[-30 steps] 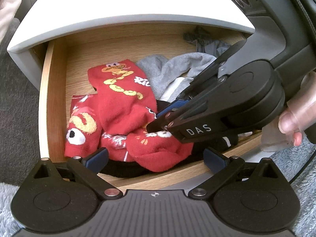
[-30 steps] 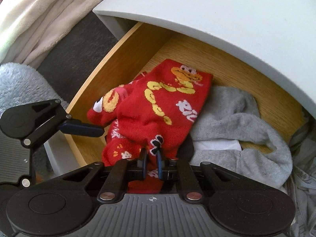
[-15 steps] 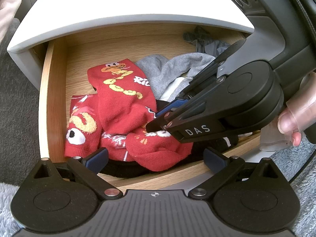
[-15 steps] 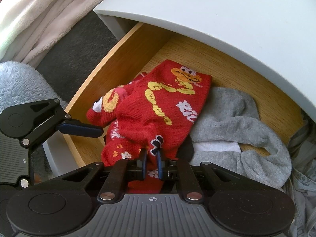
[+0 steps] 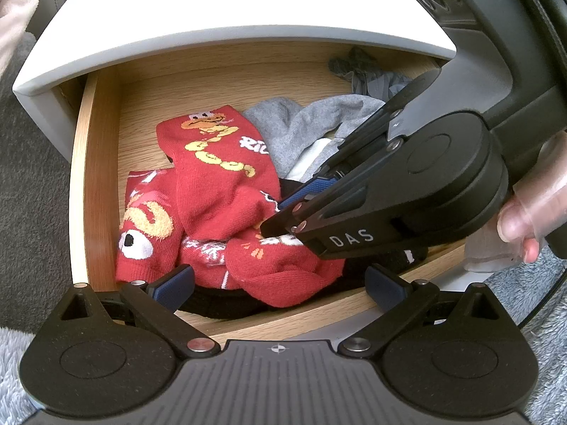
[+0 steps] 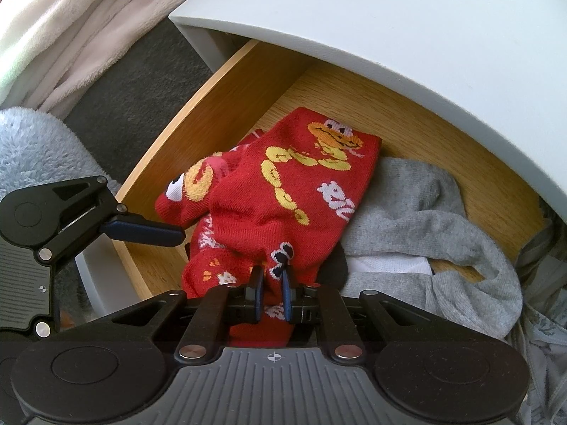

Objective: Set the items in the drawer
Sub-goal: 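Carry the red sock into the drawer and press it down with the right gripper, then open the right gripper and lift it out of the drawer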

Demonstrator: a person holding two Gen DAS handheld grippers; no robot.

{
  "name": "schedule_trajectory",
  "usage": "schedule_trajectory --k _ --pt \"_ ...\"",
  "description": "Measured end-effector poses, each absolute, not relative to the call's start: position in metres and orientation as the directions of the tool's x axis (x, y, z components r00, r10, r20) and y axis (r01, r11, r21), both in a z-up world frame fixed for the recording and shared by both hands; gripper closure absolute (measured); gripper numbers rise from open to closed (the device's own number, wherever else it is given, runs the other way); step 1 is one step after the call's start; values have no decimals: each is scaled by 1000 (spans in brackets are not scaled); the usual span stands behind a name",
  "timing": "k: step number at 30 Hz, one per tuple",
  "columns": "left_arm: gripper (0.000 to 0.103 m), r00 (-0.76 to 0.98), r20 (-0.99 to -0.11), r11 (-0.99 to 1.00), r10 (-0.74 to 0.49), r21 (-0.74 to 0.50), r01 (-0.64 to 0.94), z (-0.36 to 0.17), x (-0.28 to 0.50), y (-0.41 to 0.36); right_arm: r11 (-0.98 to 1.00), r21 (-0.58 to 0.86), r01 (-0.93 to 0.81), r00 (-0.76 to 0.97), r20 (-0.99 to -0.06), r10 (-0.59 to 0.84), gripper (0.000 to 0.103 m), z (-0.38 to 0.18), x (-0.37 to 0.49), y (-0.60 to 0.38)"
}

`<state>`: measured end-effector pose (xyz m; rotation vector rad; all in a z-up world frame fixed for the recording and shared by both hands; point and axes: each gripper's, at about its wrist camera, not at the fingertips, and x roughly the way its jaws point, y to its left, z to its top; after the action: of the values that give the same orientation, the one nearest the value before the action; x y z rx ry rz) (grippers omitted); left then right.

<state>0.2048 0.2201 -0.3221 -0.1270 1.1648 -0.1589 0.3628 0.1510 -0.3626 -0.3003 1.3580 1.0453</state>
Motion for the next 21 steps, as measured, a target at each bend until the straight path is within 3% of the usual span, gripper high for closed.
schedule_trajectory --k 9,14,16,21 --pt "0 386 -903 982 -191 -182 59 -322 205 220 552 351 -756 -108 -899 424 89 -361 362 152" --pt "0 386 -903 982 -190 -181 60 -322 205 220 569 323 -756 -65 -903 426 78 -354 365 150" --pt "0 386 -903 982 -191 -182 59 -322 205 220 570 327 -754 -59 -897 438 66 -351 366 150" --pt "0 386 -903 982 -189 -180 60 -322 205 220 568 318 -759 -39 -893 448 56 -344 366 148"
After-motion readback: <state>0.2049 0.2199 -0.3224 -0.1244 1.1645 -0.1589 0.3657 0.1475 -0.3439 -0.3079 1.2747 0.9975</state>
